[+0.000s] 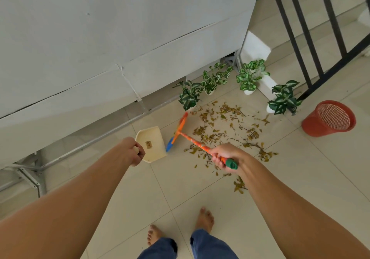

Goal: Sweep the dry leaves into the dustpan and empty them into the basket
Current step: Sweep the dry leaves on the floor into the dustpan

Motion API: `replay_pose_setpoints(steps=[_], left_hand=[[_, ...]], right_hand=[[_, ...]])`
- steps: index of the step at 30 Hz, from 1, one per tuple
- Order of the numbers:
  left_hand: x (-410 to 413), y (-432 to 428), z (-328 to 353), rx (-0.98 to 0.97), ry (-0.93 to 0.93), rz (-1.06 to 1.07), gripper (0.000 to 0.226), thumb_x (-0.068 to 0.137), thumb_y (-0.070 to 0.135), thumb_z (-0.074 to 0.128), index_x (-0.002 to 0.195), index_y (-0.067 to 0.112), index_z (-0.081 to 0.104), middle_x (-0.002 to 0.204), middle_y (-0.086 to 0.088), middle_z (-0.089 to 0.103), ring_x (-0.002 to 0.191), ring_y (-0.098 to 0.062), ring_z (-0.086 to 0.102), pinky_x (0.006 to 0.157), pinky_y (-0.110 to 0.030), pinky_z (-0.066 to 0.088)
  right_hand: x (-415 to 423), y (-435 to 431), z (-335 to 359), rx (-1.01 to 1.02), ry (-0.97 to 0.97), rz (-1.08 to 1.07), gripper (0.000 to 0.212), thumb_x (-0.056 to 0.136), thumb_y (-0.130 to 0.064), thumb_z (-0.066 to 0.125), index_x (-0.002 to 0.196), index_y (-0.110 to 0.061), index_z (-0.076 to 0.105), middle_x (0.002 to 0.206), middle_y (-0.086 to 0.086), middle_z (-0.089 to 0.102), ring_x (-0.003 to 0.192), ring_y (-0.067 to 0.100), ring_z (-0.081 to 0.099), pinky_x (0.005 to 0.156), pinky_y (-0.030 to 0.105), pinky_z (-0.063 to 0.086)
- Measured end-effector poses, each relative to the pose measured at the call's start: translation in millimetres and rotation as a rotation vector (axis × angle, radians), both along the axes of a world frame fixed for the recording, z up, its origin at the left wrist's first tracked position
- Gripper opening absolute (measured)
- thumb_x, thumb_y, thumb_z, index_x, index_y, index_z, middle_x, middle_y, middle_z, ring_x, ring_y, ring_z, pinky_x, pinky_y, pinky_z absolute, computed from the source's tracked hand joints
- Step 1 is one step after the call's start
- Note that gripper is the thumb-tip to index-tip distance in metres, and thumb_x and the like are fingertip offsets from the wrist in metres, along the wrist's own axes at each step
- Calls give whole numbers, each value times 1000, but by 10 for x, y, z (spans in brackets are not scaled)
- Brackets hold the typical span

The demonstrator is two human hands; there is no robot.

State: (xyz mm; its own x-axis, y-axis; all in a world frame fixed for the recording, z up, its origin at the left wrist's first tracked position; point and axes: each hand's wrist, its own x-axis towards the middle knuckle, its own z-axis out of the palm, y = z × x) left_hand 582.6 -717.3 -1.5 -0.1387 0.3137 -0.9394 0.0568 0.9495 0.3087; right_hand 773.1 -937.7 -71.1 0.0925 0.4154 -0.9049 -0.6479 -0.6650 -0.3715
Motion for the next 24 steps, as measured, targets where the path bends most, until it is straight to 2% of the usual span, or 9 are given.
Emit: replay_pose_setpoints(steps=[6, 13, 24], left_hand=[[37, -28, 13, 21, 38, -76, 26, 95, -5, 37, 75, 11, 40, 69, -3, 39, 51, -7, 31, 31, -12, 25], [15, 27, 3, 23, 22, -74, 25, 94, -6, 36, 76, 11, 41, 68, -3, 40, 50, -8, 33, 31, -10, 26], [148, 62, -41, -11, 37, -89, 26, 92, -8, 37, 77, 12, 38, 70, -4, 40, 50, -8, 31, 31, -13, 25]], right_hand=[[148, 276, -178, 48, 106, -96, 20, 100, -7, 48, 120, -4, 53, 65, 0, 47, 38, 4, 40, 30, 13, 35], [381, -14, -237, 47, 132, -266, 26, 102, -8, 47, 127, -4, 50, 61, 0, 46, 36, 6, 40, 29, 14, 34], [351, -207, -105, 67, 140, -122, 24, 101, -10, 49, 124, -3, 52, 60, -2, 46, 39, 5, 39, 31, 14, 33]])
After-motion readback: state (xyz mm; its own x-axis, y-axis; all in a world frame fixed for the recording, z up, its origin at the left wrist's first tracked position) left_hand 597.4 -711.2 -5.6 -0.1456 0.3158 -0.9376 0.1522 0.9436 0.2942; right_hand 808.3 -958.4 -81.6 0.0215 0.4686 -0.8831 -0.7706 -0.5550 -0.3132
